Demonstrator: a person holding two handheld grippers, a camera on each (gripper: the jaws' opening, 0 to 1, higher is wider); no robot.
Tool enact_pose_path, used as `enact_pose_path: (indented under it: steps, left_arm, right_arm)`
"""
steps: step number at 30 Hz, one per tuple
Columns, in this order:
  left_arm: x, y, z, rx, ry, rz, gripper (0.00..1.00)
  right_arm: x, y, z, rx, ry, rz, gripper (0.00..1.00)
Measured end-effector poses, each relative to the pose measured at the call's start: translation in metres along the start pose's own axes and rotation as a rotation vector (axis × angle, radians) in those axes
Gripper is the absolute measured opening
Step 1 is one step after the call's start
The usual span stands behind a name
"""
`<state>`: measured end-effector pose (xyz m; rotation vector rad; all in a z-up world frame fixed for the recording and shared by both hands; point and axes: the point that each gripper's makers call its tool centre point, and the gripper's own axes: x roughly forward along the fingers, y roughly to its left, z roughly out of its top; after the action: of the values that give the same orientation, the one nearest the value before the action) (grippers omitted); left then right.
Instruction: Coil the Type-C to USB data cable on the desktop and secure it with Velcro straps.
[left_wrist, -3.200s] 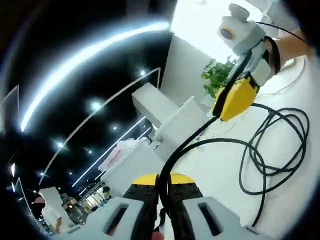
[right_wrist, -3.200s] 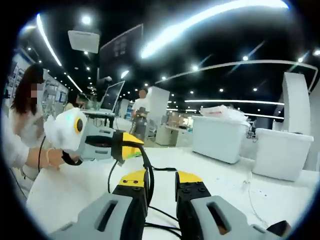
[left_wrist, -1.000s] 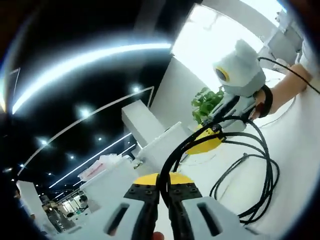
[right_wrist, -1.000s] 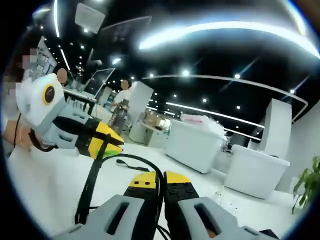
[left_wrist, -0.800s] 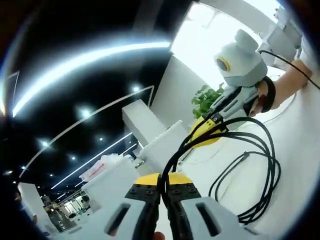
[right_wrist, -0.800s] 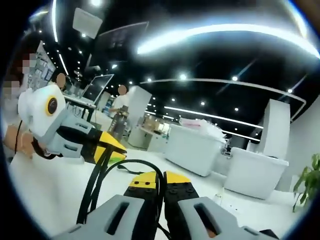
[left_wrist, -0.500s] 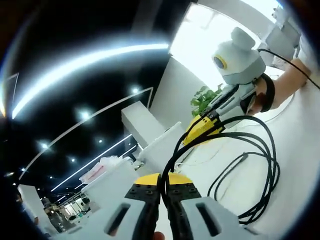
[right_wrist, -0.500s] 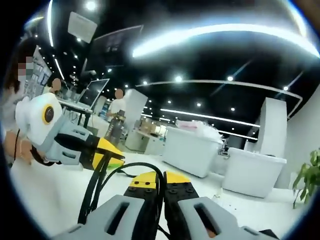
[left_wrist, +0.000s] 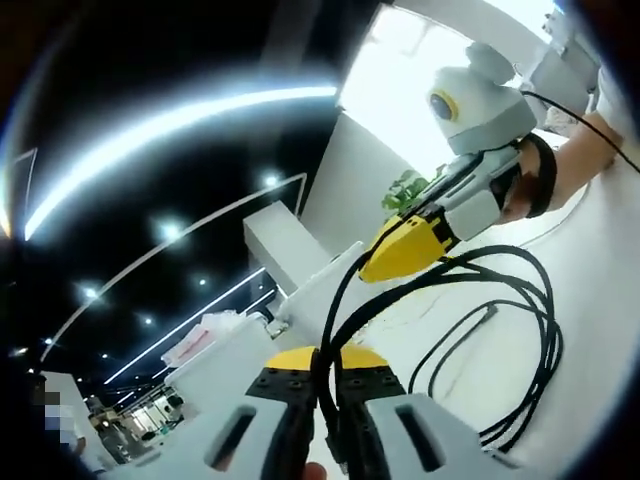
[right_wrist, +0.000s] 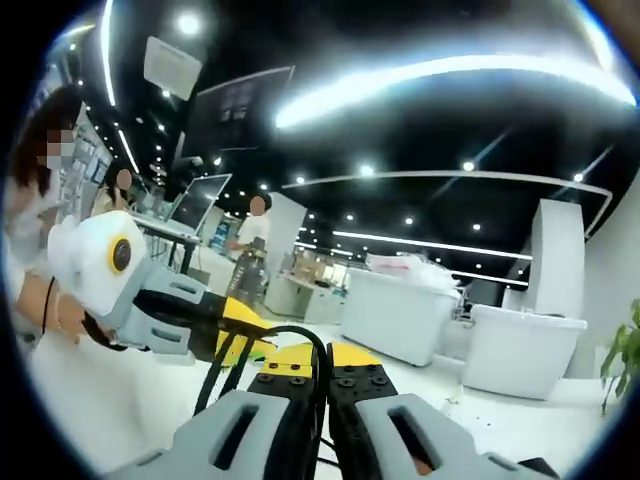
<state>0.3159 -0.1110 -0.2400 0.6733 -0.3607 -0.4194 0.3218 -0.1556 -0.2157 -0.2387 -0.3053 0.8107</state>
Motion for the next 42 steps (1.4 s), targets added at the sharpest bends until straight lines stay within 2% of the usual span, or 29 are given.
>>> enact_pose_path:
  steps: [5, 11, 12, 14, 17, 21, 24, 27, 31, 34, 37, 39, 42]
  left_arm:
    - [0.0, 0.0, -0.001, 0.027, 0.01, 0.003, 0.09]
    - [-0.001, 0.003, -0.004, 0.077, 0.03, 0.018, 0.07]
    - [-0.002, 0.002, -0.004, 0.12, 0.04, 0.015, 0.05]
    - [-0.001, 0.001, -0.005, 0.15, 0.052, 0.013, 0.04]
    - [-0.001, 0.001, -0.005, 0.162, 0.056, 0.012, 0.04]
    - [-0.002, 0.003, -0.005, 0.17, 0.053, 0.013, 0.04]
    - [-0.004, 0.005, -0.006, 0.184, 0.061, 0.027, 0.04]
    - [-0.006, 0.009, -0.01, 0.164, 0.072, 0.043, 0.04]
    - [-0.008, 0.015, -0.01, 0.122, 0.068, 0.071, 0.04]
    - [-0.008, 0.021, -0.011, 0.076, 0.071, 0.085, 0.04]
    - [-0.007, 0.025, -0.015, 0.034, 0.08, 0.089, 0.04]
    - [-0.006, 0.028, -0.017, 0.005, 0.078, 0.093, 0.04]
    - [-0.008, 0.032, -0.018, -0.028, 0.077, 0.103, 0.04]
  right_arm:
    - [0.001, 0.009, 0.0, 0.011, -0.004, 0.045, 0.02]
    - [0.001, 0.022, -0.005, 0.1, 0.005, 0.128, 0.02]
    - [0.001, 0.022, -0.006, 0.107, 0.006, 0.129, 0.02]
    - [0.001, 0.024, -0.007, 0.132, -0.003, 0.14, 0.03]
    - [0.0, 0.026, -0.006, 0.161, -0.012, 0.147, 0.03]
    - [-0.002, 0.027, -0.003, 0.188, -0.056, 0.152, 0.05]
    - [-0.003, 0.02, 0.002, 0.229, -0.087, 0.125, 0.08]
    - [-0.004, 0.008, 0.008, 0.356, -0.129, 0.099, 0.11]
    - [-0.007, -0.009, 0.004, 0.483, -0.135, 0.074, 0.12]
    - [-0.007, -0.021, -0.004, 0.512, -0.133, 0.041, 0.12]
    - [-0.007, -0.033, -0.016, 0.599, -0.125, -0.001, 0.09]
    - [-0.008, -0.039, -0.02, 0.603, -0.13, 0.003, 0.08]
    - [-0.008, -0.044, -0.028, 0.62, -0.115, -0.035, 0.05]
